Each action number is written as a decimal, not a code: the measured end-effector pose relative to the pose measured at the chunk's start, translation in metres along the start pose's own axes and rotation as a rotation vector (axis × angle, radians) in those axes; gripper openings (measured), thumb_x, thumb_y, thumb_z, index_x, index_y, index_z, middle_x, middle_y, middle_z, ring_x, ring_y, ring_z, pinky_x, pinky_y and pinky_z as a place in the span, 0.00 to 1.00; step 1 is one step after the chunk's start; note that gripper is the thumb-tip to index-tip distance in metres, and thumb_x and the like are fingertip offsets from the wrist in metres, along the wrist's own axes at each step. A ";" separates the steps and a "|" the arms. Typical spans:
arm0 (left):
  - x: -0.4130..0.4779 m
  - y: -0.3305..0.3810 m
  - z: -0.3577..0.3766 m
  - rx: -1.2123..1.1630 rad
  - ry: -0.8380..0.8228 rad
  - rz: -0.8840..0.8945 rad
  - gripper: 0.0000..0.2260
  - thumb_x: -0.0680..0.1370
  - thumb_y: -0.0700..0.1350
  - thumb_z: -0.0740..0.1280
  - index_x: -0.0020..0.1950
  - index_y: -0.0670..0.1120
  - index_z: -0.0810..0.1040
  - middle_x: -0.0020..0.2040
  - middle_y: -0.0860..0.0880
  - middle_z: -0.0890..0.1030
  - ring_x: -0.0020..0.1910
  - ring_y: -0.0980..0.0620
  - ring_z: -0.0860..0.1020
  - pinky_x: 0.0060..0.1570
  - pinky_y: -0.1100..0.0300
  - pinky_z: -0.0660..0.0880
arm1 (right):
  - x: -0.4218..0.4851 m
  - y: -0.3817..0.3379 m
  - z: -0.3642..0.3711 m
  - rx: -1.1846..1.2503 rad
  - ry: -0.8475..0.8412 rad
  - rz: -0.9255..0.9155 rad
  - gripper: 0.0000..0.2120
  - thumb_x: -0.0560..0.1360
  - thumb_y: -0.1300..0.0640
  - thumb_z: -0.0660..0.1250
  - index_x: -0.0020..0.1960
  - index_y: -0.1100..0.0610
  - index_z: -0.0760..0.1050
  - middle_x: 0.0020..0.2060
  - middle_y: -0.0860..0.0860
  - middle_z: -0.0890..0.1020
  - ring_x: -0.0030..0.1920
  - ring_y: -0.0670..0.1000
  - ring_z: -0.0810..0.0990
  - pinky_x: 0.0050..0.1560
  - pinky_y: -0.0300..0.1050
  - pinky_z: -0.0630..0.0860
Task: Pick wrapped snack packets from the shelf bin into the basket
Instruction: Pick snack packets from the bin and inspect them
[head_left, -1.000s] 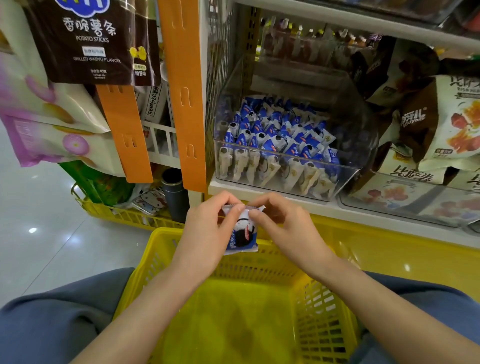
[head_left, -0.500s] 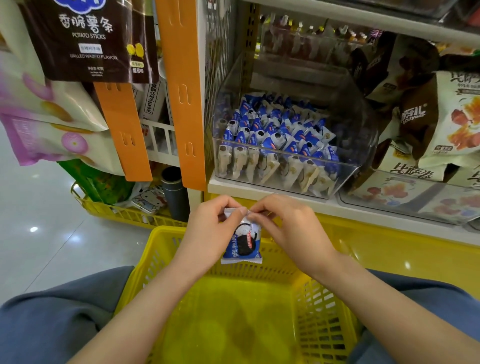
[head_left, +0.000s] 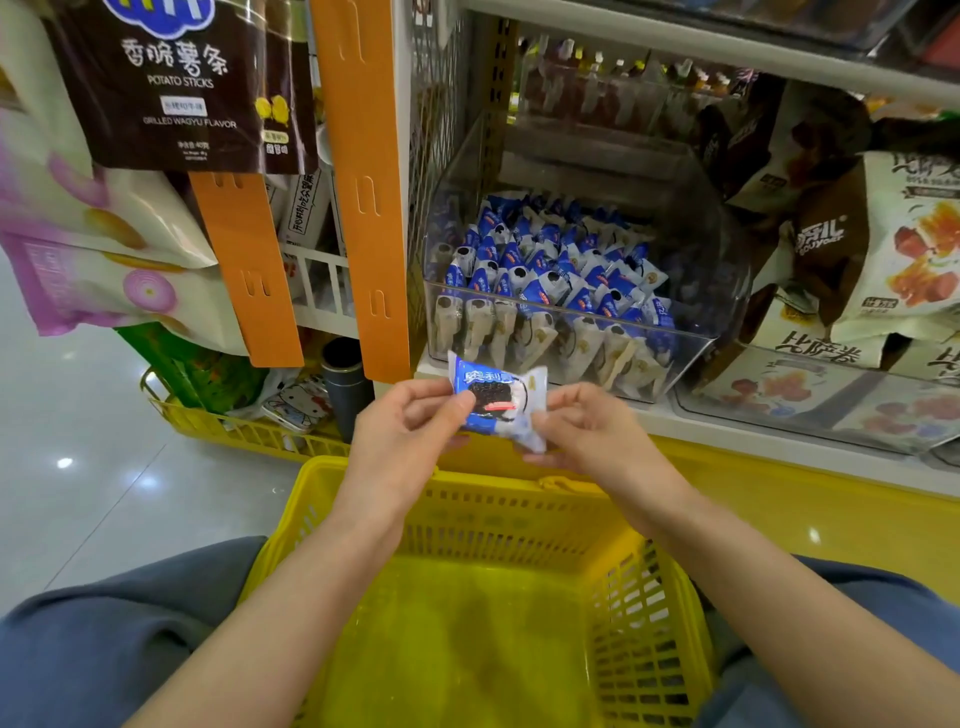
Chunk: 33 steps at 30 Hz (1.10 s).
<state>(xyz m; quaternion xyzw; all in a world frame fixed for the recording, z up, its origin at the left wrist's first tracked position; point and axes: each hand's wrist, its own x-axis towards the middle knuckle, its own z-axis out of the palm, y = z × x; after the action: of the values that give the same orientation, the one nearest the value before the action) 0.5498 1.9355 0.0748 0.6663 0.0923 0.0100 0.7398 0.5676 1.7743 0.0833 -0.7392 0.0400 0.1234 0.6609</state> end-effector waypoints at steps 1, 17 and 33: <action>0.001 0.000 0.000 -0.009 0.026 0.019 0.03 0.76 0.42 0.67 0.48 0.48 0.77 0.42 0.50 0.84 0.40 0.57 0.83 0.36 0.69 0.76 | -0.002 0.002 0.004 -0.023 -0.063 0.037 0.05 0.77 0.65 0.62 0.50 0.59 0.67 0.41 0.59 0.81 0.34 0.47 0.82 0.37 0.38 0.80; -0.006 -0.007 0.005 0.395 -0.086 0.279 0.08 0.78 0.44 0.63 0.40 0.49 0.76 0.35 0.52 0.79 0.35 0.60 0.78 0.33 0.68 0.74 | -0.008 0.005 0.012 -0.530 -0.016 -0.416 0.04 0.75 0.50 0.66 0.48 0.48 0.75 0.41 0.43 0.81 0.43 0.42 0.79 0.43 0.37 0.76; 0.000 -0.007 0.012 0.259 -0.115 0.150 0.05 0.77 0.41 0.65 0.45 0.50 0.71 0.43 0.49 0.79 0.41 0.54 0.79 0.42 0.57 0.76 | -0.007 0.002 0.006 -0.664 0.232 -0.601 0.05 0.75 0.54 0.66 0.40 0.52 0.73 0.35 0.44 0.76 0.37 0.43 0.74 0.34 0.36 0.71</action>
<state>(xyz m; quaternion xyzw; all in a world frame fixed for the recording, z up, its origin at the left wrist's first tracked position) 0.5504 1.9227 0.0686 0.7605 0.0003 0.0152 0.6491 0.5594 1.7792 0.0827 -0.8986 -0.1441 -0.1511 0.3860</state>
